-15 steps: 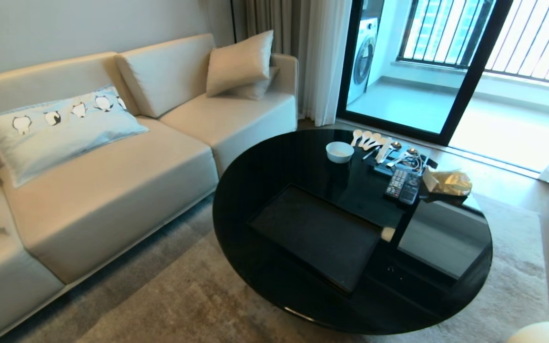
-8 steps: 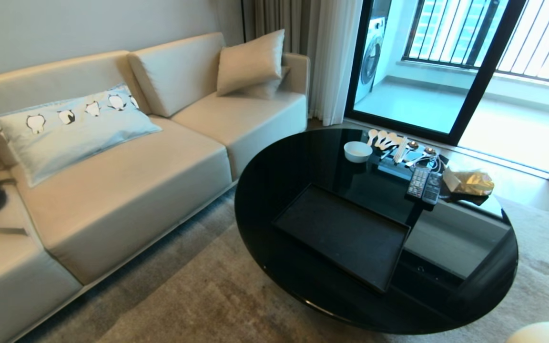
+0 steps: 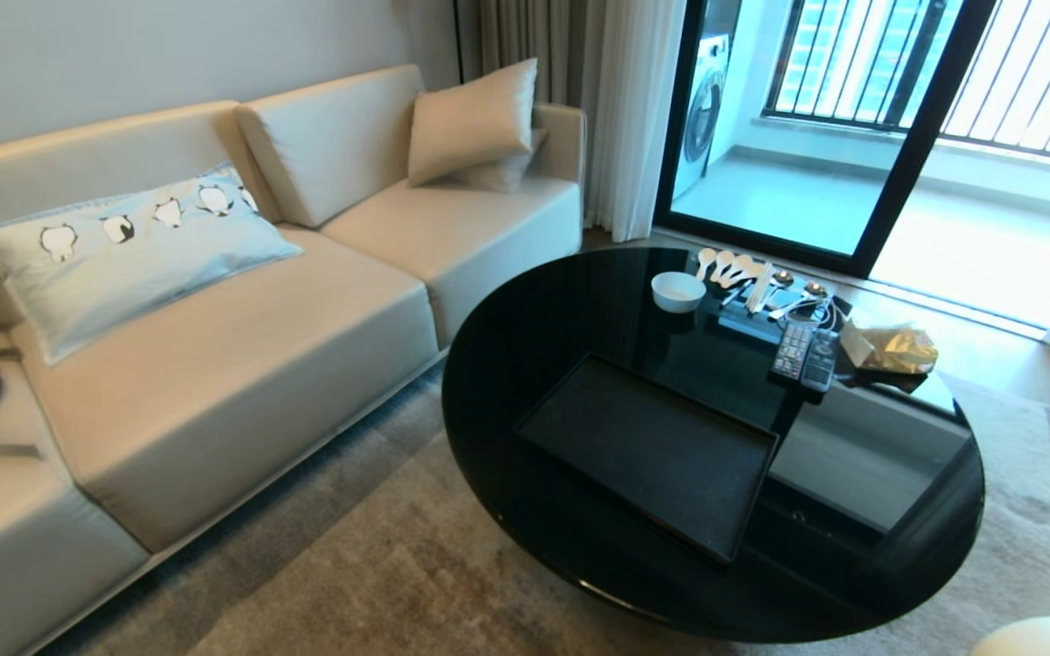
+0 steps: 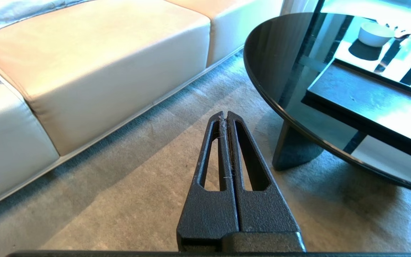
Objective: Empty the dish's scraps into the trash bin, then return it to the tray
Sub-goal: Put the bowl back to the table
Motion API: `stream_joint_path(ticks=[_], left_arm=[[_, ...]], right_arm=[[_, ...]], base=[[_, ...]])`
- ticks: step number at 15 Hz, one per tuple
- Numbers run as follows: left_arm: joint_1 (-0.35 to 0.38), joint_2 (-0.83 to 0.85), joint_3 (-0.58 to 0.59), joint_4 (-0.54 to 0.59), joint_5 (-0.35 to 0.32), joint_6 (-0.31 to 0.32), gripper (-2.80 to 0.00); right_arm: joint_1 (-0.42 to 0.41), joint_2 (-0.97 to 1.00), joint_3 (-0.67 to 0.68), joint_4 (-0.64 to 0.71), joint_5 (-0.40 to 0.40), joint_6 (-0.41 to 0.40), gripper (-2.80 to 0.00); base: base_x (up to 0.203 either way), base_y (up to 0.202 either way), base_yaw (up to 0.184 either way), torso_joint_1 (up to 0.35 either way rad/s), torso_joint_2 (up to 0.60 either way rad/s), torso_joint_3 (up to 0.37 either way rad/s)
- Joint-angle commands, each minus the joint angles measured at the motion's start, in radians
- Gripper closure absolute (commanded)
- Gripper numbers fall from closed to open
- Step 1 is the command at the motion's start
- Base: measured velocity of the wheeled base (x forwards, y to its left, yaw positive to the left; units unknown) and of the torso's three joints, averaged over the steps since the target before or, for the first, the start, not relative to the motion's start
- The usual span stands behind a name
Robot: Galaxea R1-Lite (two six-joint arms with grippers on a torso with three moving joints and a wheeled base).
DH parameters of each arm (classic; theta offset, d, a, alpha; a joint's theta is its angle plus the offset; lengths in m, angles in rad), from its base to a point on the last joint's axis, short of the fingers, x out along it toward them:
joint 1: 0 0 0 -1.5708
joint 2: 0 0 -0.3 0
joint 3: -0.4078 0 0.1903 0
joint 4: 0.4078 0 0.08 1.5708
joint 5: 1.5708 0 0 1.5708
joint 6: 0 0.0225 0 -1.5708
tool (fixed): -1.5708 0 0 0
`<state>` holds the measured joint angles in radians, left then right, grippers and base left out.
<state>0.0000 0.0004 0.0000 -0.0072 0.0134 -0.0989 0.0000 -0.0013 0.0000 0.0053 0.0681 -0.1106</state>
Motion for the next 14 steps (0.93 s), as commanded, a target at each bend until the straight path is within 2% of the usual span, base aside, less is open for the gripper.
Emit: stream_joint_path(ticks=[1, 9, 14], left_arm=[[0.000, 0.000, 0.000, 0.000, 0.000, -0.001, 0.00], [0.000, 0.000, 0.000, 0.000, 0.000, -0.001, 0.00], [0.000, 0.000, 0.000, 0.000, 0.000, -0.001, 0.00]], right_arm=[[0.000, 0.001, 0.000, 0.001, 0.000, -0.001, 0.00], [0.000, 0.001, 0.000, 0.001, -0.001, -0.001, 0.00], [0.000, 0.001, 0.000, 0.001, 0.000, -0.001, 0.00]], base=[[0.146, 0.000, 0.003, -0.001, 0.00, 0.007], [0.176, 0.000, 0.001, 0.004, 0.00, 0.003], [0.000, 0.000, 0.000, 0.000, 0.00, 0.000]])
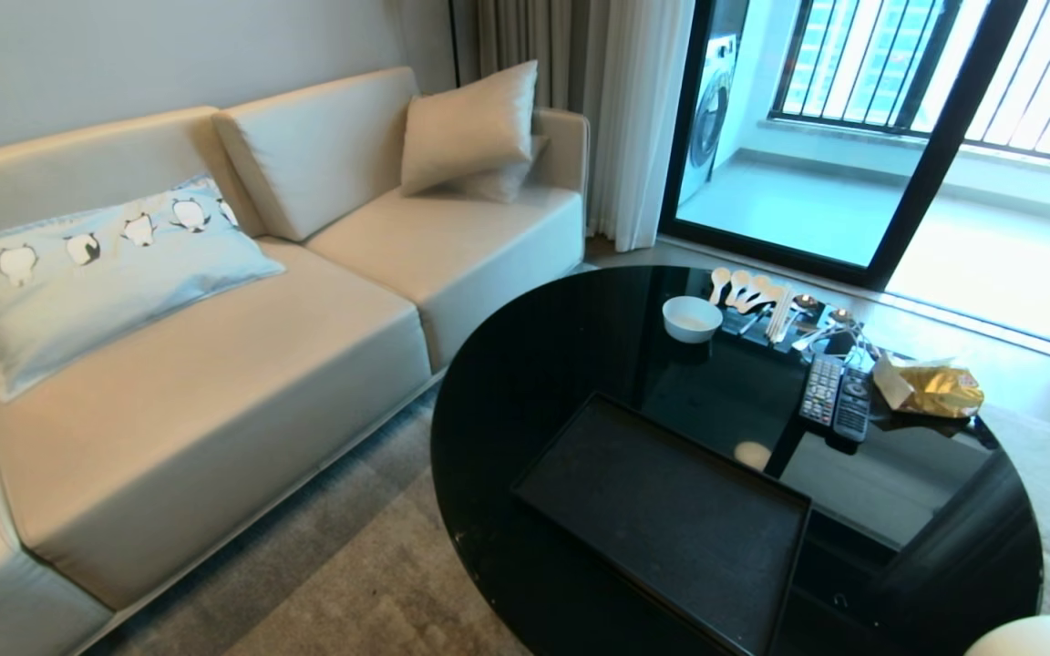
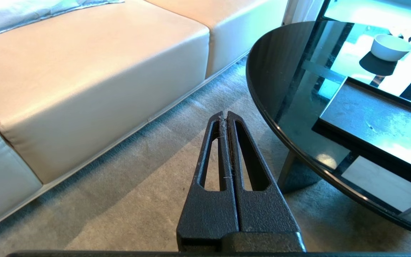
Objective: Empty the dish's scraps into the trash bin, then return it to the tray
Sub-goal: Put the bowl back to the table
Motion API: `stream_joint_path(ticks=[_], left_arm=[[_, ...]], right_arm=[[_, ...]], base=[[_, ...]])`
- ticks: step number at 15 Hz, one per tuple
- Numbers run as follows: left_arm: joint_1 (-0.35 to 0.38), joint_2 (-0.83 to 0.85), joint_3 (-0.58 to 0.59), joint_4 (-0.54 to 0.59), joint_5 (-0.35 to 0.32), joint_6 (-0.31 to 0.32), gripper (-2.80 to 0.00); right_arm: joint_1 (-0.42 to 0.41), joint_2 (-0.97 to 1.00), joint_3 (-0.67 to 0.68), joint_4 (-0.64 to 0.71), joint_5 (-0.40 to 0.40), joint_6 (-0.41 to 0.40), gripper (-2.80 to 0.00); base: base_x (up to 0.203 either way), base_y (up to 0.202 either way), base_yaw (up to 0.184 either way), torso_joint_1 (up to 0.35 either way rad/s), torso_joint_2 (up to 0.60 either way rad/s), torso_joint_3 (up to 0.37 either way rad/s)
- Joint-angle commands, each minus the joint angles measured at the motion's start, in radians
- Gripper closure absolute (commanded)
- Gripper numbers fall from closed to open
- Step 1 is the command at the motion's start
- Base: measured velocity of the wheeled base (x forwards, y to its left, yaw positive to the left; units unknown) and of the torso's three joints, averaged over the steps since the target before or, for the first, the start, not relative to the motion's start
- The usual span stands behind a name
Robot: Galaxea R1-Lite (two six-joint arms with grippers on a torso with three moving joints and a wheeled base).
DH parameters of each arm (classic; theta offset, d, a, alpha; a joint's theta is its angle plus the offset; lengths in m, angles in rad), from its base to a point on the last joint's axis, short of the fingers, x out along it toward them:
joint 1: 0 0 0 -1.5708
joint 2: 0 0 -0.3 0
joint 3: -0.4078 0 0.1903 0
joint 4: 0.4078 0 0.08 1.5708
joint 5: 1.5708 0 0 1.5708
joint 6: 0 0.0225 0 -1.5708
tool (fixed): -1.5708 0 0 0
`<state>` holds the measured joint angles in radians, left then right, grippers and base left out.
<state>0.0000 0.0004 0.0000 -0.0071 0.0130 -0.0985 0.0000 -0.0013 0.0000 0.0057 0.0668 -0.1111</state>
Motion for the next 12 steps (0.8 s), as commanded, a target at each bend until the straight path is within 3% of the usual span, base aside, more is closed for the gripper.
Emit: stream_joint_path(ticks=[1, 4, 6, 9, 12], left_arm=[[0.000, 0.000, 0.000, -0.001, 0.001, -0.001, 0.00], [0.000, 0.000, 0.000, -0.001, 0.001, -0.001, 0.00], [0.000, 0.000, 0.000, -0.001, 0.001, -0.001, 0.00], [0.000, 0.000, 0.000, -0.001, 0.001, -0.001, 0.00], [0.000, 0.000, 0.000, -0.001, 0.001, -0.001, 0.00]], right_arm=[[0.000, 0.001, 0.000, -0.001, 0.001, -0.002, 0.00], [0.000, 0.015, -0.015, 0.013, 0.004, -0.071, 0.00], [0.000, 0.093, -0.071, 0.014, 0.017, -0.074, 0.00], [0.000, 0.339, -0.211, 0.004, 0.044, -0.094, 0.00], [0.000, 0.612, -0.367, 0.001, 0.113, -0.193, 0.00]], base=[[0.000, 0.000, 0.000, 0.000, 0.00, 0.000], [0.000, 0.000, 0.000, 0.000, 0.00, 0.000], [0.000, 0.000, 0.000, 0.000, 0.00, 0.000], [0.000, 0.000, 0.000, 0.000, 0.00, 0.000], [0.000, 0.000, 0.000, 0.000, 0.00, 0.000]])
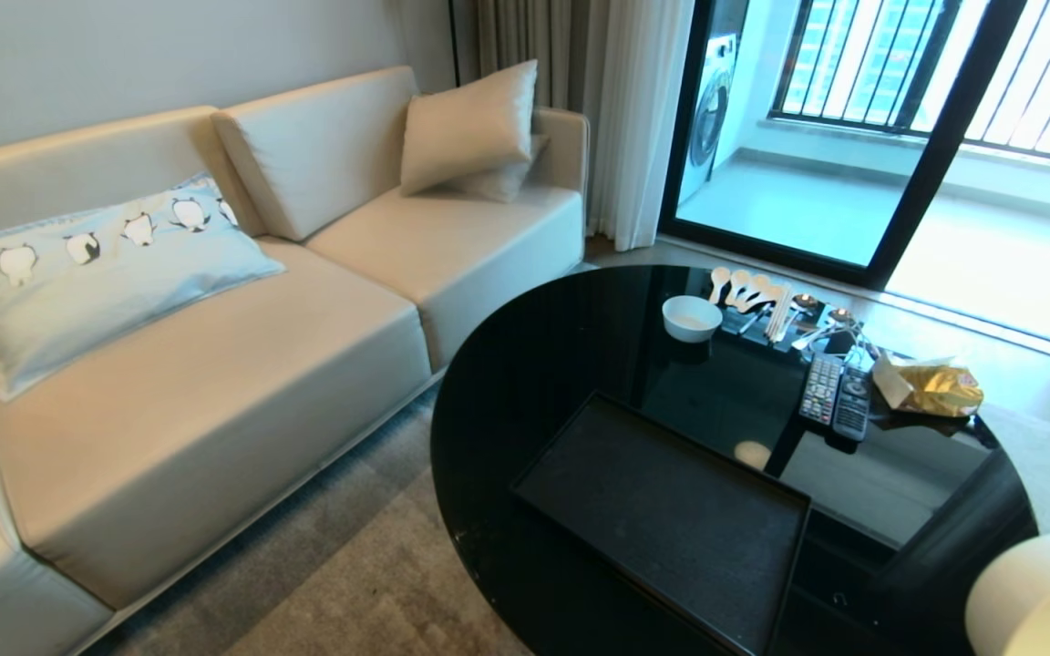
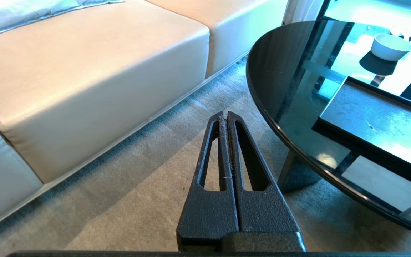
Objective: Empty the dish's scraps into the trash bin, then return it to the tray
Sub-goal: Put the bowl back to the table
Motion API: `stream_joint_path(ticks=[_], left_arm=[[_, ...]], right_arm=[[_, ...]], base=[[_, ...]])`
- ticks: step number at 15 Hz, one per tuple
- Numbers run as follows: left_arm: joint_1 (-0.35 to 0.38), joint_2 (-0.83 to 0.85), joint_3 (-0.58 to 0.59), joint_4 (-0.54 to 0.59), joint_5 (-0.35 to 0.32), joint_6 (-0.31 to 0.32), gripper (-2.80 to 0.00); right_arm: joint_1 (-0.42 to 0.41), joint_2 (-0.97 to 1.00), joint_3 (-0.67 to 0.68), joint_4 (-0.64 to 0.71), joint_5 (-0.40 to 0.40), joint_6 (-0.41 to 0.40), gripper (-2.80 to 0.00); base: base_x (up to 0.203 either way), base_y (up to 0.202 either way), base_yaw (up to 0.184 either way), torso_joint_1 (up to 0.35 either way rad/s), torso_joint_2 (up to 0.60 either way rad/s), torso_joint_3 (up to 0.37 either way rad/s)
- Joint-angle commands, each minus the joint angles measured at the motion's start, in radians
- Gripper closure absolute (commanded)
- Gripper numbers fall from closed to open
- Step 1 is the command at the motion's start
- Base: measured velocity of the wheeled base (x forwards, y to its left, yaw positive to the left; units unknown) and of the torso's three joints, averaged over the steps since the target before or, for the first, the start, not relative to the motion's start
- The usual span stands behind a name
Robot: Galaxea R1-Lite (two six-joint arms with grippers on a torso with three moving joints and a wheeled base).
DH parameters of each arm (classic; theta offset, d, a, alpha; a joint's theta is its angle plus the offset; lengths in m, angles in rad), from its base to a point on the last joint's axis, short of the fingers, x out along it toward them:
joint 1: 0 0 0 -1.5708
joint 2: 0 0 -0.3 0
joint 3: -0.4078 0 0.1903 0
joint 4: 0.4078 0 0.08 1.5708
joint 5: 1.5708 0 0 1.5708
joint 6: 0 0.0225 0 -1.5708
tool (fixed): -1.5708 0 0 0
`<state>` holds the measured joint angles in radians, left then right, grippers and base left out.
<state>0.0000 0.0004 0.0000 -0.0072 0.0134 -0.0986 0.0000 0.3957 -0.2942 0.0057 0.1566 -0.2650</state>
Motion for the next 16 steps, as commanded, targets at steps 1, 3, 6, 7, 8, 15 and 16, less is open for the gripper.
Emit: stream_joint_path(ticks=[1, 3, 6, 7, 8, 15, 16], left_arm=[[0.000, 0.000, 0.000, 0.000, 0.000, -0.001, 0.00], [0.000, 0.000, 0.000, 0.000, 0.000, -0.001, 0.00], [0.000, 0.000, 0.000, 0.000, 0.000, -0.001, 0.00], [0.000, 0.000, 0.000, 0.000, 0.000, -0.001, 0.00], [0.000, 0.000, 0.000, 0.000, 0.000, -0.001, 0.00], [0.000, 0.000, 0.000, 0.000, 0.000, -0.001, 0.00], [0.000, 0.000, 0.000, 0.000, 0.000, -0.001, 0.00]], right_arm=[[0.001, 0.302, -0.114, 0.001, 0.050, -0.094, 0.00], [0.031, 0.453, -0.179, 0.001, 0.084, -0.208, 0.00], [0.182, 0.652, -0.260, -0.001, 0.064, -0.285, 0.00], [0.243, 0.717, -0.288, -0.001, 0.035, -0.294, 0.00], [0.295, 0.788, -0.318, -0.002, 0.009, -0.300, 0.00], [0.443, 1.248, -0.514, -0.001, -0.061, -0.247, 0.00], [0.470, 1.308, -0.548, 0.001, -0.081, -0.166, 0.00]], base=[[0.000, 0.000, 0.000, 0.000, 0.00, 0.000], [0.000, 0.000, 0.000, 0.000, 0.00, 0.000], [0.000, 0.000, 0.000, 0.000, 0.00, 0.000], [0.000, 0.000, 0.000, 0.000, 0.00, 0.000], [0.000, 0.000, 0.000, 0.000, 0.00, 0.000], [0.000, 0.000, 0.000, 0.000, 0.00, 0.000], [0.000, 0.000, 0.000, 0.000, 0.00, 0.000]])
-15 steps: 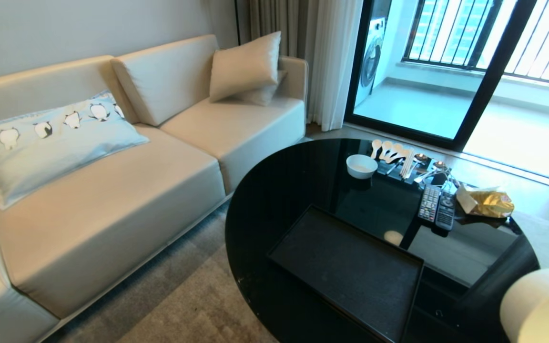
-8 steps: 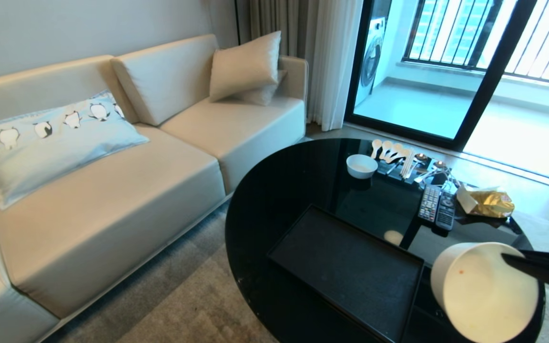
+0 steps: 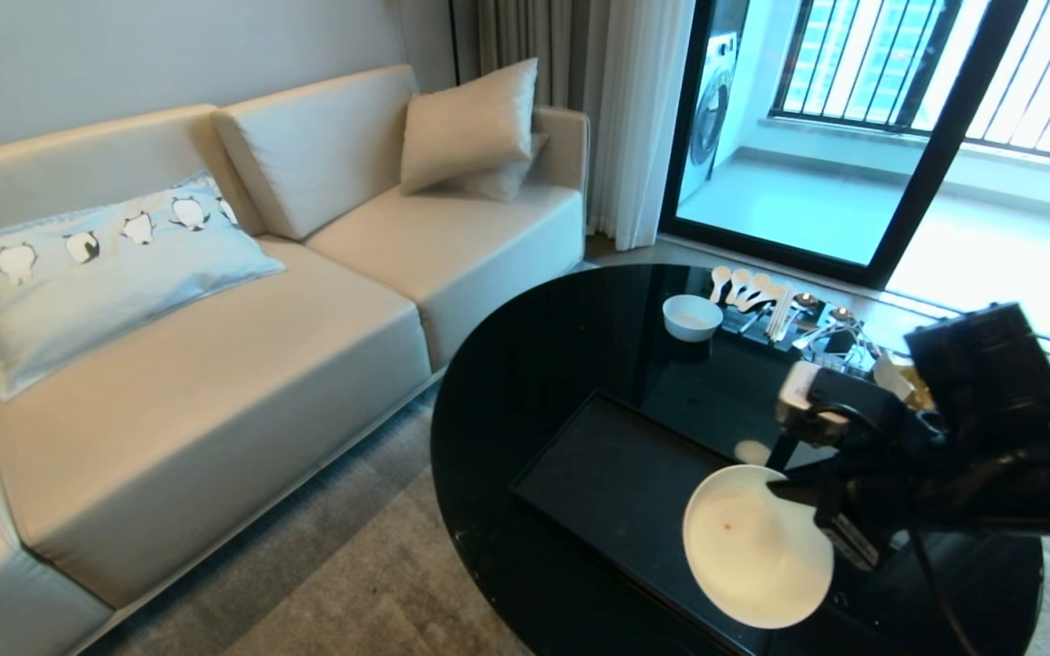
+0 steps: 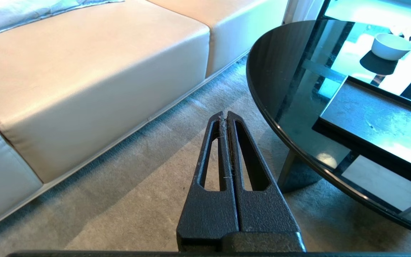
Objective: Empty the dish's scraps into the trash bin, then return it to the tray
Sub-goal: Put the bowl back to the table
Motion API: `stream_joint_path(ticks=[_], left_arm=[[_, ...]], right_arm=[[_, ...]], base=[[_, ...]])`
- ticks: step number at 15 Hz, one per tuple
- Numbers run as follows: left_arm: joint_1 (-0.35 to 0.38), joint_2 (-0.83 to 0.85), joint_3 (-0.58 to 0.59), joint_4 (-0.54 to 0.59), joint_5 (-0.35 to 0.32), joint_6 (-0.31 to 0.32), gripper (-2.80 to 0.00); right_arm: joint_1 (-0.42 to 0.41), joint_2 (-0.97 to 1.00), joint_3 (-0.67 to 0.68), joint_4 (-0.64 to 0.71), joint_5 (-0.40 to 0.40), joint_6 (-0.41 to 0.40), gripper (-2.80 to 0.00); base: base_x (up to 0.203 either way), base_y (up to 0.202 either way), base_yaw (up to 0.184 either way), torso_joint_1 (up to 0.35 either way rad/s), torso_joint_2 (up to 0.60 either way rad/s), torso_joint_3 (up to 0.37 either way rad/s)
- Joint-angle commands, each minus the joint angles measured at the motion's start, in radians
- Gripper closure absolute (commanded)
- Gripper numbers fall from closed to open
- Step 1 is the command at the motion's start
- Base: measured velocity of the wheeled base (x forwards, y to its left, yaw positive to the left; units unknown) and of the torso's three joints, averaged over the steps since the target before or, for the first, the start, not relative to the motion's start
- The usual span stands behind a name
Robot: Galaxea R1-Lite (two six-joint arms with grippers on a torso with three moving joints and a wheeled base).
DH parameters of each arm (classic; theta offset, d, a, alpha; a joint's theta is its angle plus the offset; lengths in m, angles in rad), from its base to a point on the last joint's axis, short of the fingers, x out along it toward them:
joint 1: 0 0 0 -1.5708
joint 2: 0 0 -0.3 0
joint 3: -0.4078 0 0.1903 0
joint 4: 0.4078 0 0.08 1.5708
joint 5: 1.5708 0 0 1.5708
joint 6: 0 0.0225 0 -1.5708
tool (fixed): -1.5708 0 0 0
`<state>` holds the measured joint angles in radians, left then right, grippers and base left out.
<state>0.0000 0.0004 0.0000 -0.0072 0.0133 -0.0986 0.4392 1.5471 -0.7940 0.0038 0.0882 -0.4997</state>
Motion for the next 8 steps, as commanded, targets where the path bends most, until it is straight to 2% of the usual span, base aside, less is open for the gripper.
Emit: stream_joint_path(ticks=[1, 5, 7, 8], left_arm=[[0.000, 0.000, 0.000, 0.000, 0.000, -0.001, 0.00], [0.000, 0.000, 0.000, 0.000, 0.000, -0.001, 0.00], [0.000, 0.000, 0.000, 0.000, 0.000, -0.001, 0.00], [0.000, 0.000, 0.000, 0.000, 0.000, -0.001, 0.00]], right_arm=[[0.069, 0.212, -0.084, 0.006, -0.039, 0.196, 0.00], [0.185, 0.387, -0.241, 0.029, -0.116, 0.714, 0.00], [0.213, 0.435, -0.333, 0.101, -0.127, 0.963, 0.00], [0.222, 0.460, -0.386, 0.142, -0.136, 1.062, 0.00]], base=[[0.000, 0.000, 0.000, 0.000, 0.00, 0.000], [0.000, 0.000, 0.000, 0.000, 0.00, 0.000], [0.000, 0.000, 0.000, 0.000, 0.00, 0.000], [0.000, 0.000, 0.000, 0.000, 0.00, 0.000]])
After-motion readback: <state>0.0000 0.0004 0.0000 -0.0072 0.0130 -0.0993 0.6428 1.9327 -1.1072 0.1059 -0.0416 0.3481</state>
